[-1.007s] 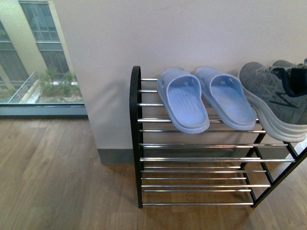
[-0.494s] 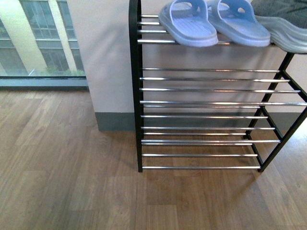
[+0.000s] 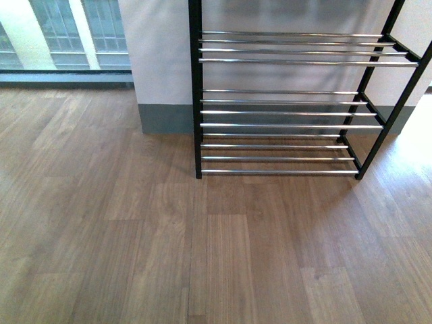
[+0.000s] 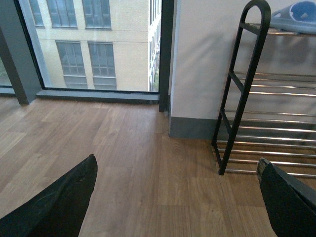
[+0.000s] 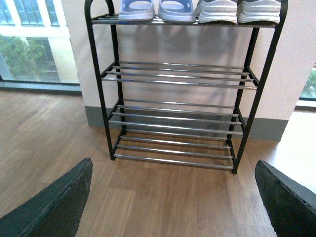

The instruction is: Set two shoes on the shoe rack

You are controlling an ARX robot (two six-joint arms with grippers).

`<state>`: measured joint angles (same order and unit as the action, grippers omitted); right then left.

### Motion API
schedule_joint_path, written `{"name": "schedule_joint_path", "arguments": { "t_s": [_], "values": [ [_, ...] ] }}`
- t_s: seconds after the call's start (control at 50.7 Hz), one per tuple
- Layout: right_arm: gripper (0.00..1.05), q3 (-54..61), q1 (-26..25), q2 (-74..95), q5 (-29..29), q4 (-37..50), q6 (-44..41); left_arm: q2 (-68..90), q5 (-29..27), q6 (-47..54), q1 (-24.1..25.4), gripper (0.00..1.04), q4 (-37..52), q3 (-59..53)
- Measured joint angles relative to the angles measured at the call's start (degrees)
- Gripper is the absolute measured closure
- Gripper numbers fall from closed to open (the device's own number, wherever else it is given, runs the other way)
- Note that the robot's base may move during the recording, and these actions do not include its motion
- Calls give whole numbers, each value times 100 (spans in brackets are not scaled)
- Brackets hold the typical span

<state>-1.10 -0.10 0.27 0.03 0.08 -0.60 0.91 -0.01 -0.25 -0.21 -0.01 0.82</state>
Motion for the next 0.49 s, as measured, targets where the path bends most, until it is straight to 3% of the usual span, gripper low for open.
{"name": "schedule_joint_path", "arguments": {
  "t_s": [0.494],
  "values": [
    [9, 0, 0, -2, -2, 0, 2, 0, 0, 0, 0, 9, -2, 0]
  ]
}}
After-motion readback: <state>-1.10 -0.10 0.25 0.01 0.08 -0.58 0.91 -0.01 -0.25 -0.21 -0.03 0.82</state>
